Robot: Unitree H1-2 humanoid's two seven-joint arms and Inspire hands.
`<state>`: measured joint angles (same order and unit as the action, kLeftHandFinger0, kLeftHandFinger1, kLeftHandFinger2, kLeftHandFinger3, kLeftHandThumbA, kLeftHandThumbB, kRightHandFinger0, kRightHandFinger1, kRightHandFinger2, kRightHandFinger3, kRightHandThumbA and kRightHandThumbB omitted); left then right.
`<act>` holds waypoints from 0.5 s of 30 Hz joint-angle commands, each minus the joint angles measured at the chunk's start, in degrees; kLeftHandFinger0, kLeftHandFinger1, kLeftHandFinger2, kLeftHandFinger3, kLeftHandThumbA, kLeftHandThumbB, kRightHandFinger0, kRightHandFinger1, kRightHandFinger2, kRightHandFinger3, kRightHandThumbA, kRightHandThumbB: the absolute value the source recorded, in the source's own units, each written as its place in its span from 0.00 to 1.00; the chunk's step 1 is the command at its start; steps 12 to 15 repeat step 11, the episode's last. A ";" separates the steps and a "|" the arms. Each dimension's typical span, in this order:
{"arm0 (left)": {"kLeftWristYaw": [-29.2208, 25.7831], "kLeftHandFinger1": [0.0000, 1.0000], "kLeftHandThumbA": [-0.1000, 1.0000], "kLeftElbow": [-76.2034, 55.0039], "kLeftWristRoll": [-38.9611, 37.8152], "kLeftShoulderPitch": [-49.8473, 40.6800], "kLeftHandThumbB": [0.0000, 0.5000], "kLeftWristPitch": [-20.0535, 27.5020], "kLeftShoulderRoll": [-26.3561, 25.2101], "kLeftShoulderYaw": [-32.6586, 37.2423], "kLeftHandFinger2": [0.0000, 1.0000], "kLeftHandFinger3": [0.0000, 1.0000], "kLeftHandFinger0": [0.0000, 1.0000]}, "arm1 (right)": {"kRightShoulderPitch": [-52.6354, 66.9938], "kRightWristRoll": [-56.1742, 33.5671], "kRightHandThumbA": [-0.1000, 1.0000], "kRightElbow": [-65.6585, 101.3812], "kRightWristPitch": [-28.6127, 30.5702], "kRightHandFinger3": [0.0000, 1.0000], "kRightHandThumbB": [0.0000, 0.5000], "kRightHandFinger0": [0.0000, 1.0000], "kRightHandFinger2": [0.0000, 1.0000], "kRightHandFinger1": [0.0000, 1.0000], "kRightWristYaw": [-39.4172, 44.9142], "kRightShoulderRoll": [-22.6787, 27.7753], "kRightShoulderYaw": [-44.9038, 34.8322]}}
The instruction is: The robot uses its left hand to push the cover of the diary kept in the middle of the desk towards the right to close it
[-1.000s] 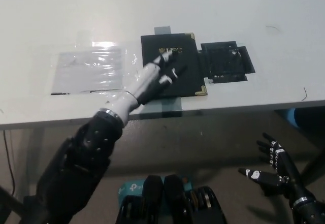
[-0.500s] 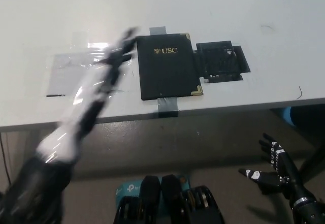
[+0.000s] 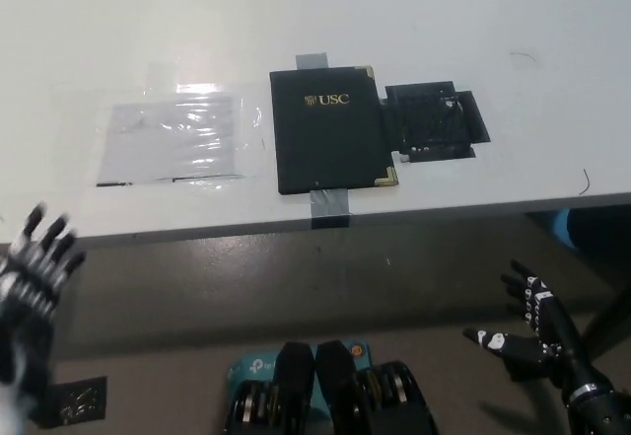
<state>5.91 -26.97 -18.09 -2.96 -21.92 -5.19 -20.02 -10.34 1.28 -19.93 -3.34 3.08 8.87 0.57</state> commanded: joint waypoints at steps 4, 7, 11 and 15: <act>3.24 1.00 0.99 14.15 -14.97 -4.75 0.56 8.85 2.84 -11.13 1.00 1.00 1.00 | -2.57 -0.73 1.00 1.30 0.67 1.00 1.00 0.89 0.94 0.96 0.28 1.38 -1.42; 3.88 1.00 0.99 19.27 -11.14 -5.60 0.63 12.49 3.20 -10.47 1.00 1.00 1.00 | -2.31 -0.98 1.00 1.41 0.54 1.00 1.00 0.89 0.93 0.95 0.52 1.44 -1.58; 2.38 1.00 0.98 19.74 -9.85 -5.67 0.65 13.09 3.45 -9.86 1.00 1.00 1.00 | -2.44 -0.90 1.00 1.37 0.61 1.00 1.00 0.90 0.93 0.96 0.60 1.63 -1.73; 2.38 1.00 0.98 19.74 -9.85 -5.67 0.65 13.09 3.45 -9.86 1.00 1.00 1.00 | -2.44 -0.90 1.00 1.37 0.61 1.00 1.00 0.90 0.93 0.96 0.60 1.63 -1.73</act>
